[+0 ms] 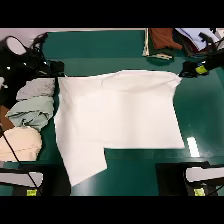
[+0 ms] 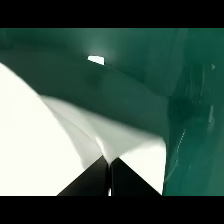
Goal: Fold the shirts.
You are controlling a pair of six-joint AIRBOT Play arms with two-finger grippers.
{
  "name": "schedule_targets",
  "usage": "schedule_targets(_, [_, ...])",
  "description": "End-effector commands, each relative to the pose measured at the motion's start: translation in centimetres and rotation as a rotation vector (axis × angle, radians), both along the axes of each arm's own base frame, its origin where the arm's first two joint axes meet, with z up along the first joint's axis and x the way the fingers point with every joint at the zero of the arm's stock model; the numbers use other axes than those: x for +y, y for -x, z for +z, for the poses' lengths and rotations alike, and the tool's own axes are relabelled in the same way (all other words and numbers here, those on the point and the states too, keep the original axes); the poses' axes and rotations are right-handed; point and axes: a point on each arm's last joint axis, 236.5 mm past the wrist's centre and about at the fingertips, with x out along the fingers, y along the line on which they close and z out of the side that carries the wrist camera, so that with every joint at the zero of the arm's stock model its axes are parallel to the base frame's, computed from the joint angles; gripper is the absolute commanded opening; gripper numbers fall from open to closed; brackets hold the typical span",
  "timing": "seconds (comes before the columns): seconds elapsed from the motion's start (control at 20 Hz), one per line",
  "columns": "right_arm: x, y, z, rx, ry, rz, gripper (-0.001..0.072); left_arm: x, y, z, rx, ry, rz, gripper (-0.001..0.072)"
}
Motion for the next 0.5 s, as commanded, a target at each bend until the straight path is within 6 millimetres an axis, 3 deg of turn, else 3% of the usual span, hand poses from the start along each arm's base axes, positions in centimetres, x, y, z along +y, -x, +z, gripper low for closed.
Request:
schedule_targets(0.0, [-0.1,-2.9,-3.5,0.034,-0.012,-0.003,0.0012,0.4,-2.7,-3.0,-0.038,-0.001,0.009,0.0022])
schedule_targets(0.1, [-0.4,-3.7,-2.5,0.005,-0.002,-0.001,0.0012,0.5,-2.1,-2.8,-0.012,0.053,-0.008,0.0022])
schedule_targets(0.2, [-1.2,-3.2,-2.4,0.018,0.006,-0.005,0.0012,0.9,-0.2,-3.3,0.055,0.071,-0.064,0.0022])
schedule_targets(0.35, [-1.7,-1.4,-4.3,0.068,-0.005,-0.030,0.0012,1.0,1.9,-4.8,0.127,0.048,-0.138,0.0023])
schedule_targets(0.45, [-1.6,-0.2,-5.9,0.103,-0.005,-0.037,0.0012,0.8,2.9,-6.9,0.173,0.058,-0.129,0.0023])
